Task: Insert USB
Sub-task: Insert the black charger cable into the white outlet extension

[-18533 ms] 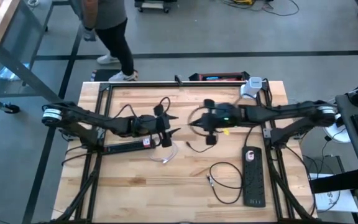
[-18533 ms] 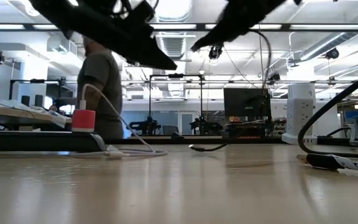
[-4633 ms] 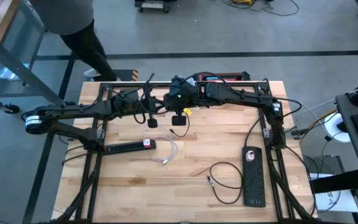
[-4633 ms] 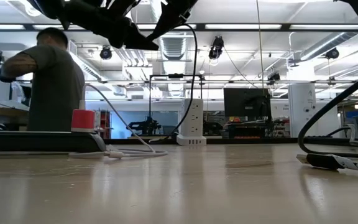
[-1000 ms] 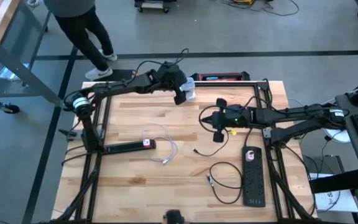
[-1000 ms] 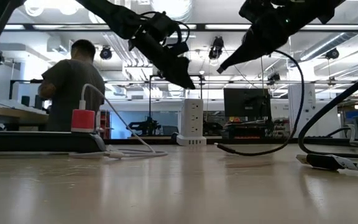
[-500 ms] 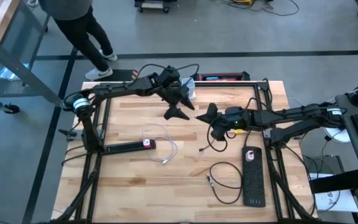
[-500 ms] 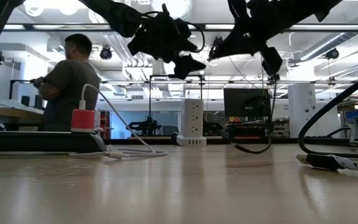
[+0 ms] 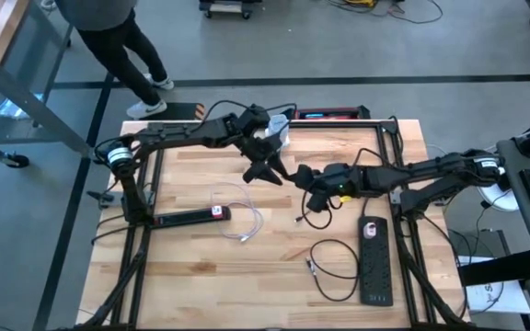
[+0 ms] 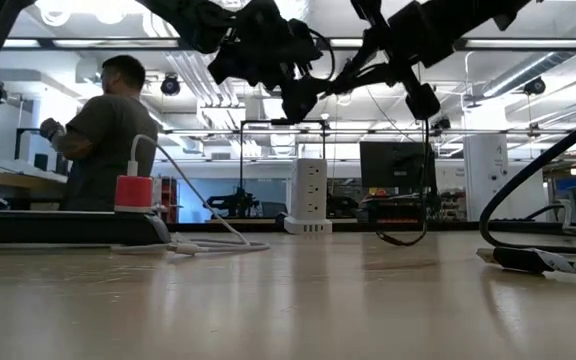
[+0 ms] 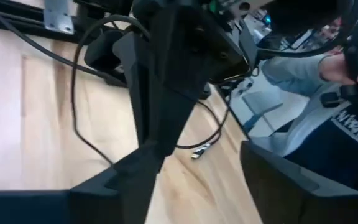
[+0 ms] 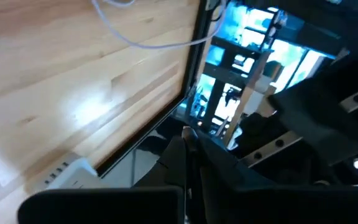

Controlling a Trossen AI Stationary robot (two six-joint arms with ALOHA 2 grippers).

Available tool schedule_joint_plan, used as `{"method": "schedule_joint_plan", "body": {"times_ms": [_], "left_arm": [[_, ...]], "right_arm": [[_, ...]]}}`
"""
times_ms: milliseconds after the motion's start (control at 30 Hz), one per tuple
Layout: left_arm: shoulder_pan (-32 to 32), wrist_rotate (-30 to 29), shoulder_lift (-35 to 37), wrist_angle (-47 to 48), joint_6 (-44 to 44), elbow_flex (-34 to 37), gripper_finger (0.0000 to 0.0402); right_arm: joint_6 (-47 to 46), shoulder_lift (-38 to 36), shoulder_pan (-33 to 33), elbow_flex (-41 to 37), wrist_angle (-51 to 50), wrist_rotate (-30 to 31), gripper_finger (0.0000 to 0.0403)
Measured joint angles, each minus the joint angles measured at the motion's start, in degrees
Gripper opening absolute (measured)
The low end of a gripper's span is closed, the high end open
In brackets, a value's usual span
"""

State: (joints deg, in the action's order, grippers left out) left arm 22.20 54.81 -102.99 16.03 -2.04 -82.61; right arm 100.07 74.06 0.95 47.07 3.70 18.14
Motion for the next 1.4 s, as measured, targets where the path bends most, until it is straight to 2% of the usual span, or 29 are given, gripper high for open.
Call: {"method": "schedule_joint_plan", "body": {"times_ms": [233,433,533,733,900,1033,1167,1400], "left_arm": [[0.67,-0.07,0.36,-0.79,5.72,-0.02,0.0165],[1.0,0.47,0.51,-1.06,13.24,-0.02,0.0155],[1.69,-1.12,0.65,-1.86,16.67,-0.02,0.0153],[1.54,-0.36,0.6,-1.71,19.71,0.09,0.0161],[1.68,5.33,0.82,-1.88,19.88,0.09,0.0177],[1.43,6.55,0.84,-1.84,21.56,0.08,0.0187],[1.61,11.88,0.84,-1.86,19.27,0.09,0.0189],[1.54,9.54,0.93,-1.91,19.56,0.07,0.0191]], "right_arm": [[3.54,0.0,3.71,0.09,1.71,8.29,0.0012],[3.38,0.0,5.71,0.29,1.51,9.31,0.0009],[3.26,-0.12,7.19,0.89,3.09,8.84,0.0009],[3.05,-0.11,8.05,2.23,1.96,9.85,0.0009],[3.06,-0.13,8.02,2.32,1.74,13.5,0.0009],[3.06,0.09,8.09,2.3,1.35,13.5,0.0009],[3.08,0.35,8.07,2.28,2.03,13.13,0.0009],[3.06,0.35,7.17,2.23,1.77,13.26,0.0009]]}}
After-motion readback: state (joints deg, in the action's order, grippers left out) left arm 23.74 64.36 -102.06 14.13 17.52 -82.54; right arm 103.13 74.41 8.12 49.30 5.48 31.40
